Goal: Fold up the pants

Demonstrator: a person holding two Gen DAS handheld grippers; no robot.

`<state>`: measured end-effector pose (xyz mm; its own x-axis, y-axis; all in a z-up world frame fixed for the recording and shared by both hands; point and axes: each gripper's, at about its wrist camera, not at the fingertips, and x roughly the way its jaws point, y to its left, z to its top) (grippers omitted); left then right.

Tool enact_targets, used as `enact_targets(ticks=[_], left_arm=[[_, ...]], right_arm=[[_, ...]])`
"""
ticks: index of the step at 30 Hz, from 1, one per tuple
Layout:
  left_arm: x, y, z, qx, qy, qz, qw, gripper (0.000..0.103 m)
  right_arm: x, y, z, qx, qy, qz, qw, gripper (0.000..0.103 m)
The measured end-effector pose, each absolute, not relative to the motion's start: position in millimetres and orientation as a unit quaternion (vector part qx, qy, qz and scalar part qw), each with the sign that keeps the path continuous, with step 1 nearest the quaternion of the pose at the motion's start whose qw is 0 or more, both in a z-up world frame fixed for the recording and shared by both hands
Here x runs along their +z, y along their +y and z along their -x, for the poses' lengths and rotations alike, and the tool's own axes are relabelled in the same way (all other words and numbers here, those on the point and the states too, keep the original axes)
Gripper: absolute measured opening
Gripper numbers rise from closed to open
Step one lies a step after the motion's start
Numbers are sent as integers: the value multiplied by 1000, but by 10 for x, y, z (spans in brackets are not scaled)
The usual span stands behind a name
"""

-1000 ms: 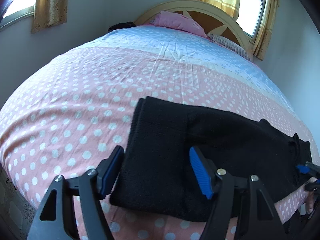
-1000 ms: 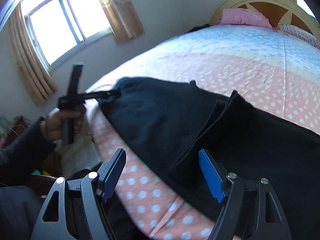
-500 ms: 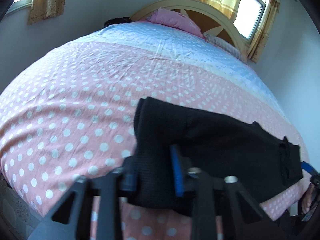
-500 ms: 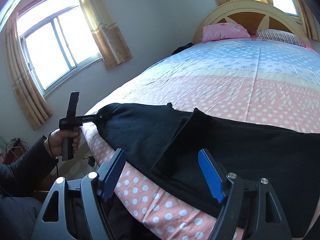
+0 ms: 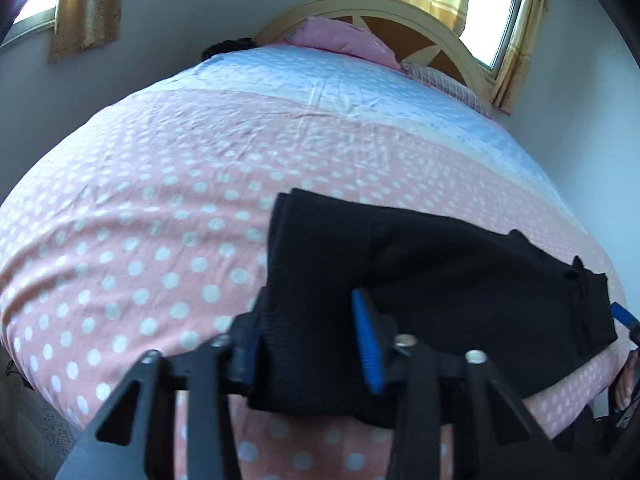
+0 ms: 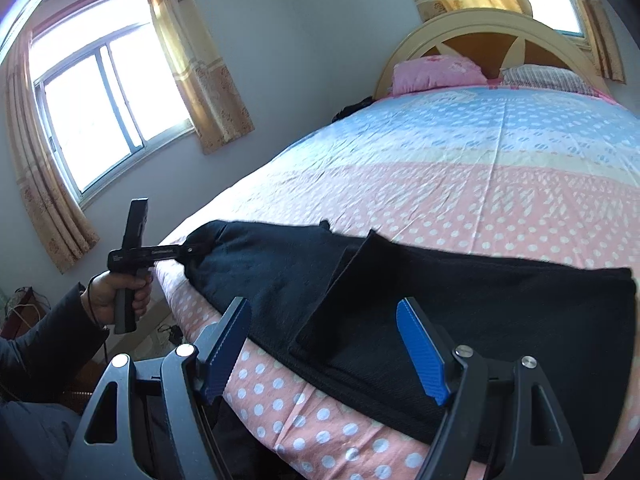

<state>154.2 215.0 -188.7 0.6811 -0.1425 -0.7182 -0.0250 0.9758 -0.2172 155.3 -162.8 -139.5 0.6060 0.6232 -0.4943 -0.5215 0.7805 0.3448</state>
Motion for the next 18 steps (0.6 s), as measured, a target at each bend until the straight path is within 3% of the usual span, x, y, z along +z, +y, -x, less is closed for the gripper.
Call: enact_targets(ticks=[1, 3, 9, 18], left_arm=[[-1864, 2117, -1546, -43, 402, 103, 909, 21], [-1826, 2129, -1540, -52, 406, 124, 904, 19], [-1383, 2062, -1391, -98, 362, 182, 909, 19], [-631, 1103, -1228, -227, 309, 172, 907, 19]], right_arm=[[-1369, -1659, -1548, 316, 303, -84, 895, 76], [-1303, -1759, -1542, 301, 294, -88, 903, 76], [-1152, -2117, -1584, 227, 289, -116, 923, 76], [-1098, -2798, -1497, 132, 280, -167, 936, 76]])
